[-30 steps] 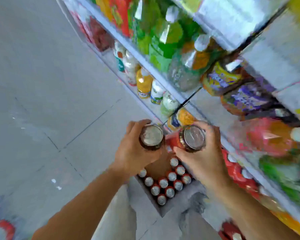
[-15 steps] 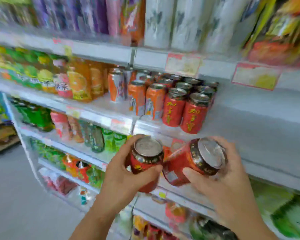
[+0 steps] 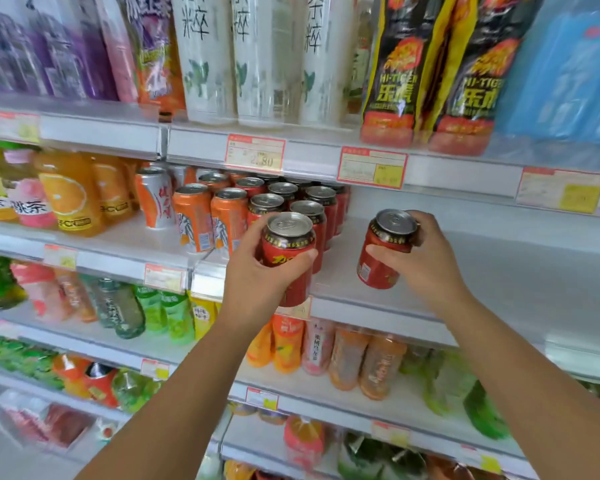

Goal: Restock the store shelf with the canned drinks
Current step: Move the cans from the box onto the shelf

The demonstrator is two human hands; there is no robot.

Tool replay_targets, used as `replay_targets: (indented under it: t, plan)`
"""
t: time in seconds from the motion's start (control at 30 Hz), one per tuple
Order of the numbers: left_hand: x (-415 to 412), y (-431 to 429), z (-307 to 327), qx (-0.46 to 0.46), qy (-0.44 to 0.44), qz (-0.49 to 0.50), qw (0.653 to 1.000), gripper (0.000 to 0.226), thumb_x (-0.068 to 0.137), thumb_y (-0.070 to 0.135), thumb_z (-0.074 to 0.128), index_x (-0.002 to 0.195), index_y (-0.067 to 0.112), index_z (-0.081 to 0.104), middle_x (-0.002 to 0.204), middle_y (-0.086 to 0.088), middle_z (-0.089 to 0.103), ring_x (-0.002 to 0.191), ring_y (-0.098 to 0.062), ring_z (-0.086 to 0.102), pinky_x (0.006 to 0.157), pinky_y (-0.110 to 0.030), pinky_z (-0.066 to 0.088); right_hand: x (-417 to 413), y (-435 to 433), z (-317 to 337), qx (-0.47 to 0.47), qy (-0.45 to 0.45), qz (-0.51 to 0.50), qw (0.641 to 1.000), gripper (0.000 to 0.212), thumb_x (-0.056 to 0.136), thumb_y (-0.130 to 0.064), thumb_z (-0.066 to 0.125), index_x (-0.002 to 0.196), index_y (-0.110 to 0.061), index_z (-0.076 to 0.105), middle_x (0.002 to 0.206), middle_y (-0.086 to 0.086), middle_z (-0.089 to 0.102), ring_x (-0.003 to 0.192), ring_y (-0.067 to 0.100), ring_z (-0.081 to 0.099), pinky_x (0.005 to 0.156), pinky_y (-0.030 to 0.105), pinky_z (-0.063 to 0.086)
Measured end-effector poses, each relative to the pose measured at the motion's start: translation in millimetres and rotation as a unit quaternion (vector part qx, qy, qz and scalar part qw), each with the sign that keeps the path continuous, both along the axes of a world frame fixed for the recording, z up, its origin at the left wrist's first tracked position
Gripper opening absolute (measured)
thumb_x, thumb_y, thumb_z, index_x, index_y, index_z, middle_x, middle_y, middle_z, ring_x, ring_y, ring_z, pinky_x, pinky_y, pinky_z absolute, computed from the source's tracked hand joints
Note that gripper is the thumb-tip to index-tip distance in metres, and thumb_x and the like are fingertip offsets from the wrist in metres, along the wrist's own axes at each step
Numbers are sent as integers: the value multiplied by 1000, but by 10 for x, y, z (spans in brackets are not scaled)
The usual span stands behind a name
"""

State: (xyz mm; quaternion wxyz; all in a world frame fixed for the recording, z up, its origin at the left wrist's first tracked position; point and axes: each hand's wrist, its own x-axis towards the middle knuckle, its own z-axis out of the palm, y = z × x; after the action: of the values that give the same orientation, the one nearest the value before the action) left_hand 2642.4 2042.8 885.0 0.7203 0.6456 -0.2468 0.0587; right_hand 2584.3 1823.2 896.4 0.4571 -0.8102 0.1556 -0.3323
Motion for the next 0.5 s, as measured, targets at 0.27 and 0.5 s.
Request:
replay_targets:
  t: [0.27,0.5]
  plan:
    - [120,-111,-22,4,13,3,1000,57,75,14,82,126,27,60,109,12,71,96,-2,68,74,-14,52,172,-185,-134,36,85,91,992,95,74,-23,82,143,-34,19,115,-16,50,95,-2,55,83,19,42]
    - [151,-127,-38,15,8,0,1000,57,78,20,80,129,29,57,116,10,69,101,-4,67,75,-16,55,367,-377,-145,-17,141,49,989,83,72,-27,84,137,-16,33,117,-7,49,105,12,51,86,28,39]
